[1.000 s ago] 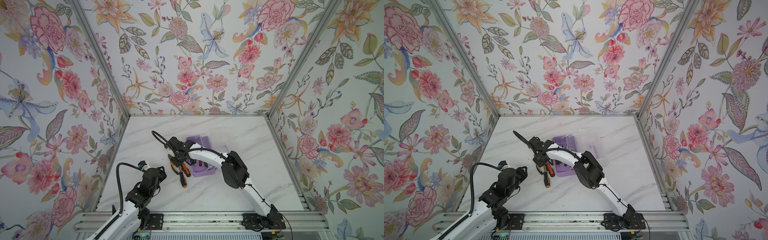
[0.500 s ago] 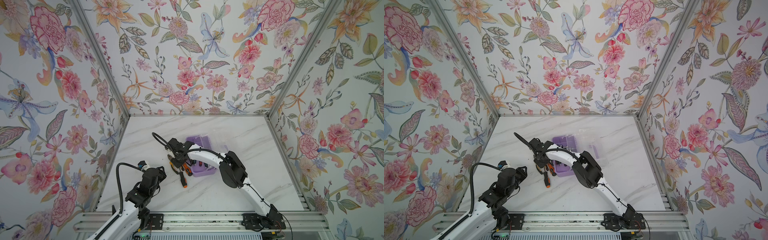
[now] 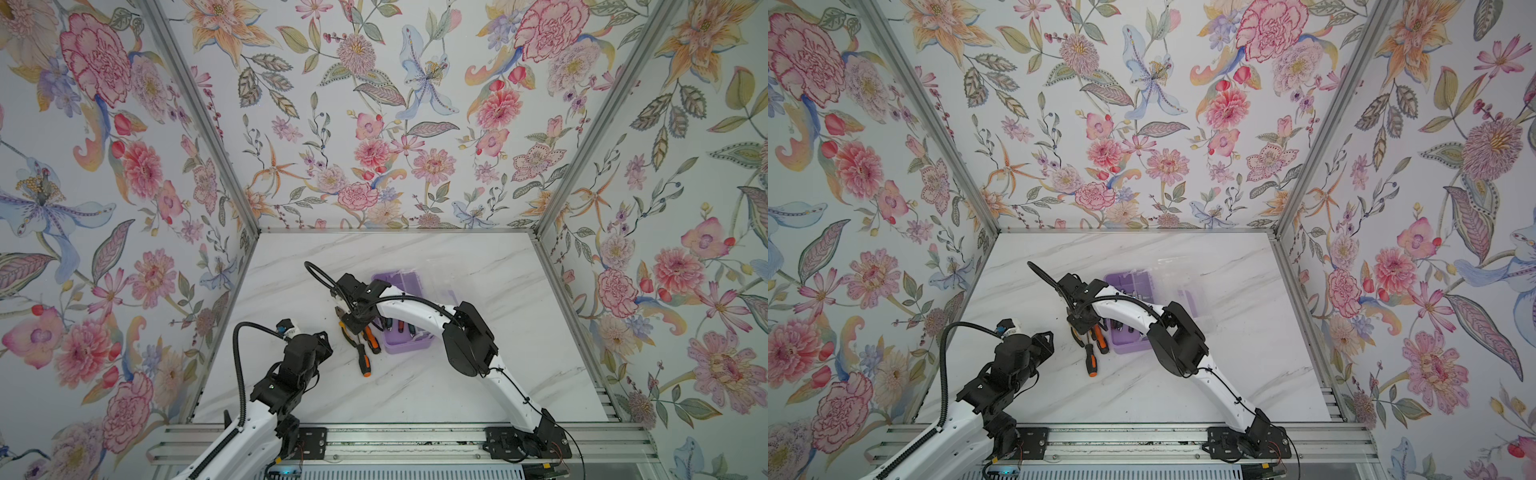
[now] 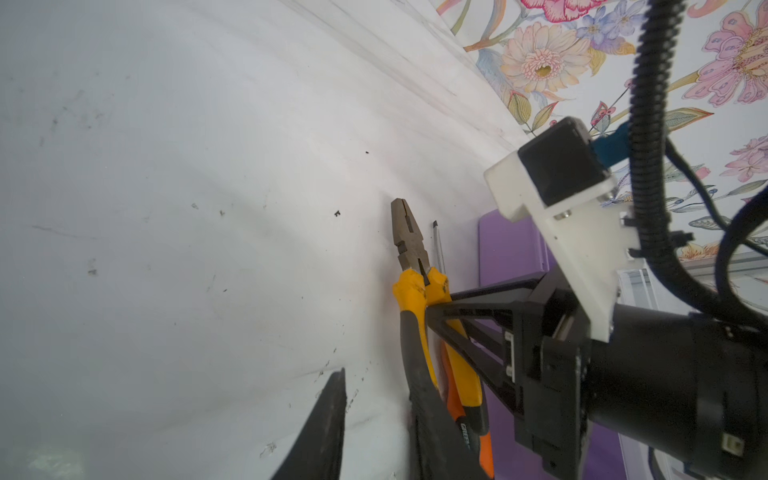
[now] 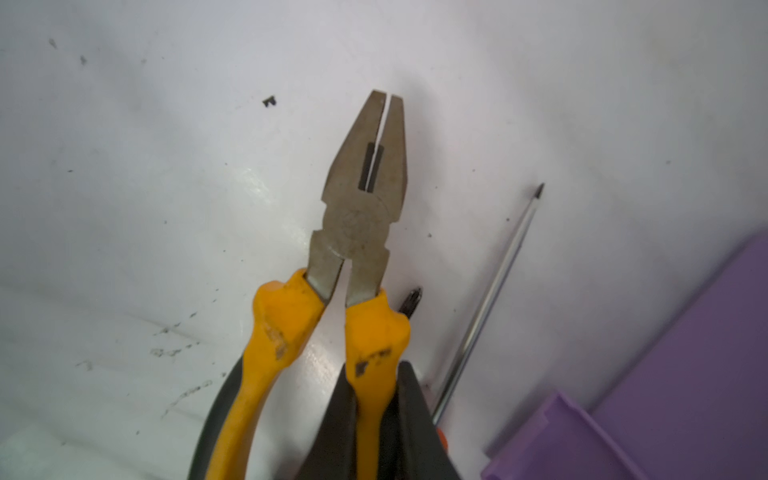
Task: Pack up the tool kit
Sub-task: 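Lift the yellow pliers with the right gripper and carry them over the box, then drop the pliers into the box while the left gripper nears the black screwdriver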
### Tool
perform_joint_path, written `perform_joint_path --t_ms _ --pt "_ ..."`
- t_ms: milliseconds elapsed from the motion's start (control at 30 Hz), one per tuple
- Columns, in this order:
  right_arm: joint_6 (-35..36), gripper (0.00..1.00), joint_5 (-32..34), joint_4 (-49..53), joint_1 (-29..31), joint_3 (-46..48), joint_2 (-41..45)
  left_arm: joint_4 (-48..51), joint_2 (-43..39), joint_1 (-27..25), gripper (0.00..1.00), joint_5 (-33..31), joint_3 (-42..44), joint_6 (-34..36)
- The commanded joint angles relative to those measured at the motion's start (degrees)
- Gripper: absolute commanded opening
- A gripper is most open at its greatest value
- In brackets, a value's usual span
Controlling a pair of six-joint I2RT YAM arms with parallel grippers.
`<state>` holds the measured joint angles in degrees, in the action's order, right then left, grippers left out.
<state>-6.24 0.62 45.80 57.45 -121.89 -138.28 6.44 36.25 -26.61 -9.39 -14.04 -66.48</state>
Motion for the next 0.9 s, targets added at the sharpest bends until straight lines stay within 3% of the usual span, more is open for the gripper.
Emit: perform_joint_path --t_ms 0,300,567,867 --pt "-0.92 0.0 -1.01 -0.03 -0.1 -2.72 5.92 1.29 0.42 0.59 0.31 -0.98 -2.88 2.91" --pt "0.56 0.0 5.45 0.34 -4.23 3.11 18.9 -1.22 3.52 0.6 0.31 -0.33 -4.14 4.64" --pt "1.76 0.0 9.92 0.6 -13.07 18.64 32.32 -5.71 8.76 0.6 0.3 1.72 -5.27 5.86" --pt "0.59 0.0 9.44 0.04 -17.68 28.63 35.02 -6.34 11.26 0.59 0.3 2.66 -6.08 6.71"
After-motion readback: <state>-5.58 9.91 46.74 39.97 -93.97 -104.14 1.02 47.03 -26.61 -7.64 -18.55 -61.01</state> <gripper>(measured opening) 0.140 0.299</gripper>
